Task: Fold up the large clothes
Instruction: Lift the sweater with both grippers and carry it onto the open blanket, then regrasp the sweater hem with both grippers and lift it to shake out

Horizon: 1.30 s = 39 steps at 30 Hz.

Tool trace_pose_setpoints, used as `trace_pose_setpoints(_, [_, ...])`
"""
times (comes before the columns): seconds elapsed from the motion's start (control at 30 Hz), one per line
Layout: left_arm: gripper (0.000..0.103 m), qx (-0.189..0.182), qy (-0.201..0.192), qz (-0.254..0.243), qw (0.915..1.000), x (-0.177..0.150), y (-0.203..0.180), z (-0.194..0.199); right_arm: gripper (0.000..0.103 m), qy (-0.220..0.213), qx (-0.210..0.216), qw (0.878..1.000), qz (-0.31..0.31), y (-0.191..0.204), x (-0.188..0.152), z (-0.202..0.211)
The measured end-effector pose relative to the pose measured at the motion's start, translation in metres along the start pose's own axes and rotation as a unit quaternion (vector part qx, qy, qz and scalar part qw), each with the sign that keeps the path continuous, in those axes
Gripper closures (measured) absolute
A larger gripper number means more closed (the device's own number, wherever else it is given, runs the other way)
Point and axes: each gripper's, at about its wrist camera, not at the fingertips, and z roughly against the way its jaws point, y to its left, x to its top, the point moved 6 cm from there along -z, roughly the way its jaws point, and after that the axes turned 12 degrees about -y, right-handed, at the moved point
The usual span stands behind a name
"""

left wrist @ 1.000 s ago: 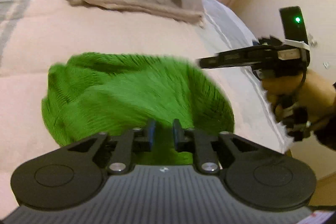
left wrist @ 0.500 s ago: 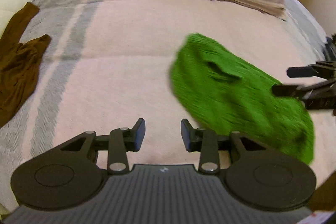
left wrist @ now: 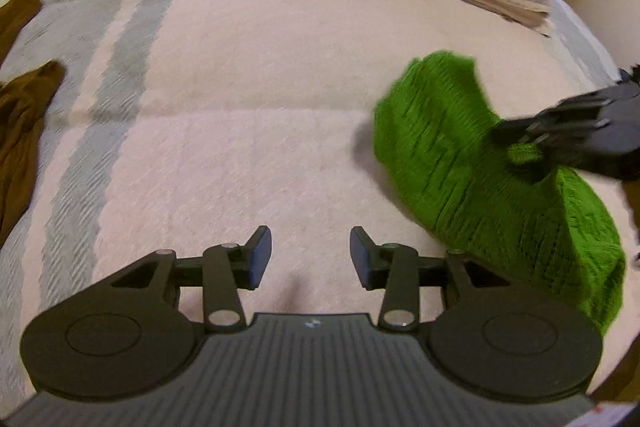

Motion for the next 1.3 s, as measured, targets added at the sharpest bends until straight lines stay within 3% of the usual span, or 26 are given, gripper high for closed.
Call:
trace_pose_setpoints(0.13, [0.062, -0.044, -0.01, -0.032, 0.9985, 0.017, -0.027, -0.004, 0.103, -0.037, -0.063, 0.996, -0.054, -0.055, 0.008, 0.081])
trace_pose_setpoints(0.27, [0.06, -0.09, -0.021, -0.064, 0.9936, 0.037, -0.069, -0.015, 0.103, -0.056, -0.139, 0.984, -0.1, -0.125, -0.009, 0.147])
trace_pose_setpoints(0.43, [0.051, -0.14, -0.042, -0.096, 0.9845, 0.07, -0.136, -0.036, 0.103, -0.043, -0.2, 0.966, -0.156, -0.217, -0.036, 0.189])
trace_pose_setpoints(0.57, [0.049, -0.144, -0.038, -0.11, 0.9828, 0.081, -0.175, -0.069, 0.103, -0.03, -0.192, 0.959, -0.207, -0.273, -0.069, 0.189])
trace_pose_setpoints(0.7, [0.047, -0.139, -0.022, -0.12, 0.9828, 0.082, -0.195, -0.102, 0.103, -0.005, -0.126, 0.956, -0.264, -0.301, -0.099, 0.169])
trace_pose_setpoints(0.73, [0.047, -0.145, -0.018, -0.116, 0.9824, 0.084, -0.199, -0.11, 0.094, -0.006, -0.112, 0.956, -0.272, -0.304, -0.104, 0.162])
trace_pose_setpoints(0.77, [0.046, -0.151, -0.015, -0.113, 0.982, 0.087, -0.205, -0.118, 0.063, -0.01, -0.099, 0.955, -0.28, -0.308, -0.107, 0.157])
trace_pose_setpoints(0.83, [0.045, -0.148, -0.019, -0.133, 0.9798, 0.093, -0.215, -0.127, 0.027, -0.029, -0.069, 0.954, -0.292, -0.324, -0.106, 0.135])
trace_pose_setpoints(0.97, [0.05, -0.192, -0.015, -0.183, 0.9641, 0.1, -0.236, -0.158, 0.027, -0.036, -0.017, 0.968, -0.248, -0.333, -0.116, 0.08])
trace_pose_setpoints(1.03, [0.074, -0.215, -0.004, -0.194, 0.9572, 0.098, -0.24, -0.172, 0.027, -0.032, 0.006, 0.978, -0.208, -0.336, -0.122, 0.052])
trace_pose_setpoints(1.1, [0.09, -0.216, 0.001, -0.203, 0.955, 0.094, -0.243, -0.179, 0.028, -0.017, 0.039, 0.98, -0.194, -0.34, -0.134, 0.03])
trace_pose_setpoints(1.13, [0.094, -0.209, 0.003, -0.206, 0.9561, 0.093, -0.243, -0.181, 0.042, -0.001, 0.064, 0.977, -0.203, -0.34, -0.141, 0.022])
trace_pose_setpoints(1.17, [0.095, -0.199, 0.005, -0.207, 0.9578, 0.092, -0.243, -0.18, 0.077, 0.008, 0.086, 0.973, -0.214, -0.34, -0.143, 0.02])
trace_pose_setpoints(1.23, [0.096, -0.189, -0.005, -0.2, 0.9615, 0.093, -0.244, -0.165, 0.09, 0.01, 0.102, 0.969, -0.224, -0.338, -0.138, 0.033])
trace_pose_setpoints(1.3, [0.096, -0.172, -0.02, -0.195, 0.9654, 0.097, -0.246, -0.143, 0.092, -0.009, 0.103, 0.971, -0.217, -0.338, -0.124, 0.062])
